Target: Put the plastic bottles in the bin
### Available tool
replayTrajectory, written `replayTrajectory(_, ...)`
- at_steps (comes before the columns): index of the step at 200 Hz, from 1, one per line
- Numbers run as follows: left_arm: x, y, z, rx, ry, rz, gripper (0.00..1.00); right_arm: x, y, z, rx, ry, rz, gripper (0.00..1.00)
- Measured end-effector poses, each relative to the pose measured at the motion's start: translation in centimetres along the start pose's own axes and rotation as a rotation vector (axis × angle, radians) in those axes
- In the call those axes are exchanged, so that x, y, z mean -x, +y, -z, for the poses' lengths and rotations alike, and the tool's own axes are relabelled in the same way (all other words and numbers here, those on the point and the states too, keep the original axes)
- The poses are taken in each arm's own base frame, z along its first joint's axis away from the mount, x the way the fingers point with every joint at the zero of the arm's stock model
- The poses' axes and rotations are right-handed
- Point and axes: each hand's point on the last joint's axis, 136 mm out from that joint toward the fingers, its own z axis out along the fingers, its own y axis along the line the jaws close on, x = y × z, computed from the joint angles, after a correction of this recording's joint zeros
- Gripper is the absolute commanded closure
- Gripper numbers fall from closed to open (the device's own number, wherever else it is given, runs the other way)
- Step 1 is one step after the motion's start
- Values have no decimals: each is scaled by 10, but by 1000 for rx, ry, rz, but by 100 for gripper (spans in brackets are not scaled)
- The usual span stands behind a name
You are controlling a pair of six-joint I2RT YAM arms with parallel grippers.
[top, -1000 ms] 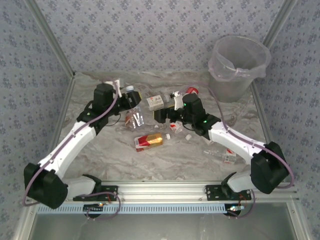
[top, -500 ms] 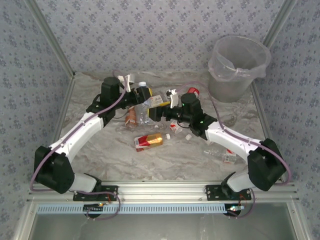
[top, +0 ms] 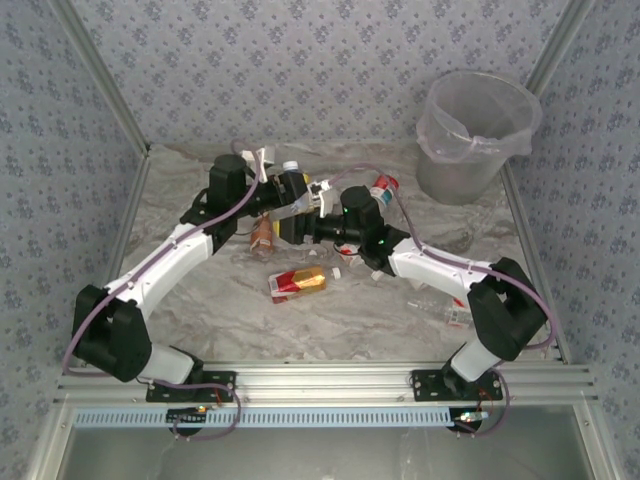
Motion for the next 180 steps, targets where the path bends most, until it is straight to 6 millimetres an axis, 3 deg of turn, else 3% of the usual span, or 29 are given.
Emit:
replayTrajectory(33,0,0,-1,-2,-2,1,48,-1,-7,0,-40,-13,1,39)
replayTrajectory(110,-7,11,-3,34,48,39,1,-1,-21,15,-168,2,58,45)
replayTrajectory(153,-9,7,1,34,61,27,0,-2,-26,28,-214,31,104,46)
replayTrajectory(180,7,-19,27,3,-16,-25,1,-3,-51,42,-317,52,85,46)
